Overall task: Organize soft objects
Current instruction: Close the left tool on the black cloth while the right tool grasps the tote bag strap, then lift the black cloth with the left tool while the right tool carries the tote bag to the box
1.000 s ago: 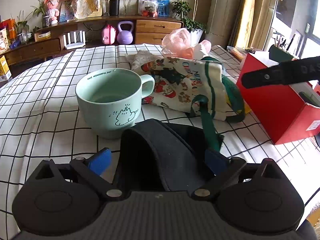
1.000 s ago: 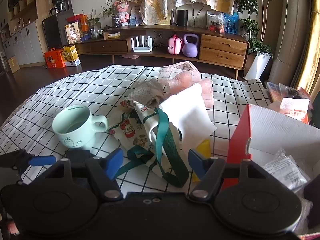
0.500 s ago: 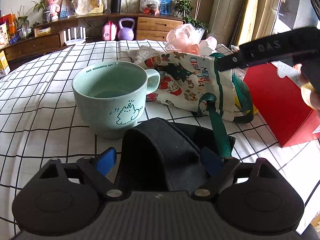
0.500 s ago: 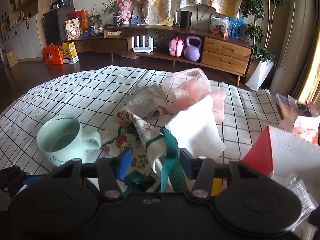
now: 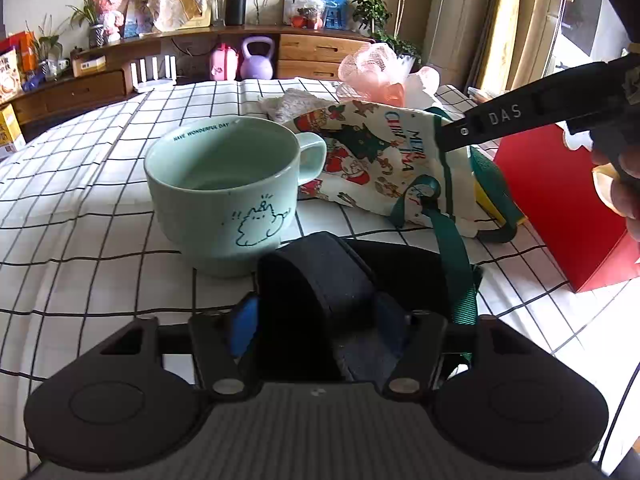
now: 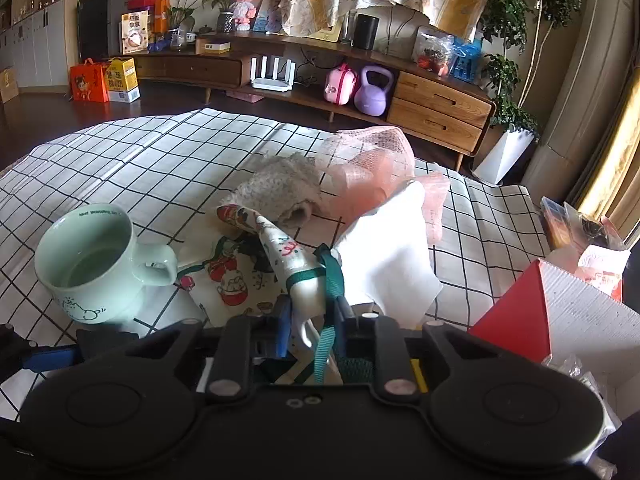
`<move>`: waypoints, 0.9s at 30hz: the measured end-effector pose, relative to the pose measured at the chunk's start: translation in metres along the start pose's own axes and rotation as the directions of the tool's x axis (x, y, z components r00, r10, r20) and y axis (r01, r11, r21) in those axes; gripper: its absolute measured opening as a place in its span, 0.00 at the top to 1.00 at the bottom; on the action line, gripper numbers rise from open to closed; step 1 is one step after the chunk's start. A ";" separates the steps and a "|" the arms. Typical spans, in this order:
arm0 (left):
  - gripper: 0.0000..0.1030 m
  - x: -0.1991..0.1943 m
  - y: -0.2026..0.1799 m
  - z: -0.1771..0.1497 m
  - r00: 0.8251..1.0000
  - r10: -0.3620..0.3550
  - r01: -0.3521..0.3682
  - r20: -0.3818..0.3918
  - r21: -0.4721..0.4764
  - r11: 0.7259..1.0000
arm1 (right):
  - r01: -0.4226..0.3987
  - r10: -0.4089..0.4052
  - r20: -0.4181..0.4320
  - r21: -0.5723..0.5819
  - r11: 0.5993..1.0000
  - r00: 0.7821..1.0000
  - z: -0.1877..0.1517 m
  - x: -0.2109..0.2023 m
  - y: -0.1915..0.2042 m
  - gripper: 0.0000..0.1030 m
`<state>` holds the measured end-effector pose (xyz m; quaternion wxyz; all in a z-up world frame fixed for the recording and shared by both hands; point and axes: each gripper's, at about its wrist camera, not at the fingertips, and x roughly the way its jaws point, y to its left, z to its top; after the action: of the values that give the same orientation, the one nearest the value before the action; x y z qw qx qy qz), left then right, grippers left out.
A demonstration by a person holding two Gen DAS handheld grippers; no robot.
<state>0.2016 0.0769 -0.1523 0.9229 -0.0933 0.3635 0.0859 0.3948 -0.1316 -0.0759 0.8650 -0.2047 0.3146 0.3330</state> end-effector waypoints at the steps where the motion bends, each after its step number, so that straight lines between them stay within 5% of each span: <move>1: 0.52 0.000 0.000 0.000 1.000 0.007 -0.007 0.001 0.001 1.000 | 0.004 -0.004 0.004 0.003 1.000 1.000 -0.001 -0.001 0.000 0.90; 13: 0.88 -0.007 0.000 0.003 1.000 0.019 -0.019 0.012 0.010 1.000 | -0.039 0.037 0.061 0.024 0.999 0.997 -0.009 -0.039 0.004 0.97; 27: 0.94 -0.037 -0.004 0.004 0.997 -0.044 0.043 0.058 0.023 0.999 | -0.102 0.067 0.177 0.194 0.976 0.982 -0.022 -0.115 -0.033 0.98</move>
<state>0.1784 0.0709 -0.1239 0.9357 -0.0888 0.3353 0.0647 0.3423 -0.2187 -0.0089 0.8899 -0.0732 0.2807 0.3520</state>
